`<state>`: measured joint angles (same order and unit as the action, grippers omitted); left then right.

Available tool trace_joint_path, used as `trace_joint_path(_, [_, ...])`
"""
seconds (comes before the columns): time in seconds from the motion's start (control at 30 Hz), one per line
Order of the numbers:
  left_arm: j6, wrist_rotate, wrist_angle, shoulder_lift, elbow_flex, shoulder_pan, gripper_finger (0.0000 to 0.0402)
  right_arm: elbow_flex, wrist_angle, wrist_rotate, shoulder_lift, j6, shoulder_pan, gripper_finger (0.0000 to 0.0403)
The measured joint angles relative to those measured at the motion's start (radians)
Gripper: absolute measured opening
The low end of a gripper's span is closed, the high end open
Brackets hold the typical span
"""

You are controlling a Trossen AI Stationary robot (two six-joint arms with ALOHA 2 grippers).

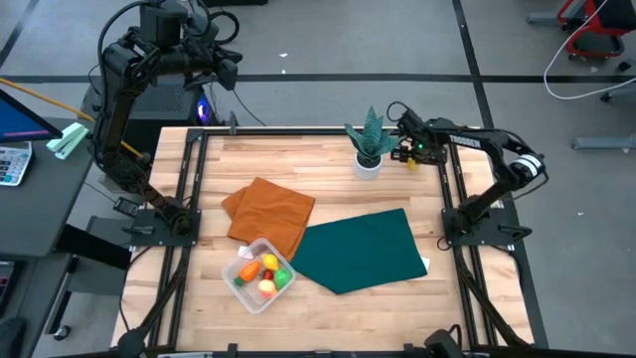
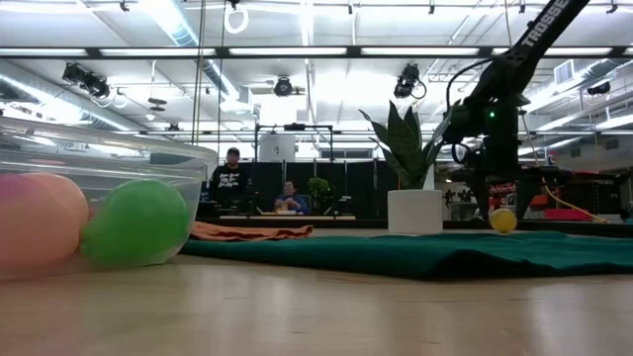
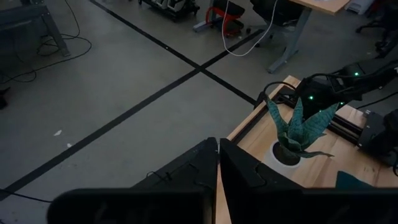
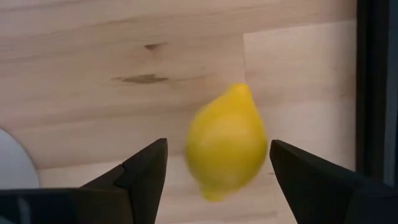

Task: Pick and placing Produce into tupperware
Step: Put the lemon into the transparent container

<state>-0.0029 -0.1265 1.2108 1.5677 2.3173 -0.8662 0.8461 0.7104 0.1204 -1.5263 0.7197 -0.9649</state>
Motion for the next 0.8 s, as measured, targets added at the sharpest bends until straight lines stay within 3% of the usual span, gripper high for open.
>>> trace_joint_path(0.27, [-0.001,-0.001,-0.001,0.000,0.000,0.000,0.0015,0.027,0.047,0.023,-0.048,0.005,0.010,0.0232])
trace_joint_path(0.63, [-0.003,-0.001,-0.001,0.000,0.000,0.000,0.0024,0.043,0.061,0.056,-0.077,0.019,0.020,0.0153])
trace_joint_path(0.8, [-0.003,-0.001,-0.001,0.000,0.000,0.000,0.0015,0.043,0.060,0.058,-0.076,0.021,0.020,0.0150])
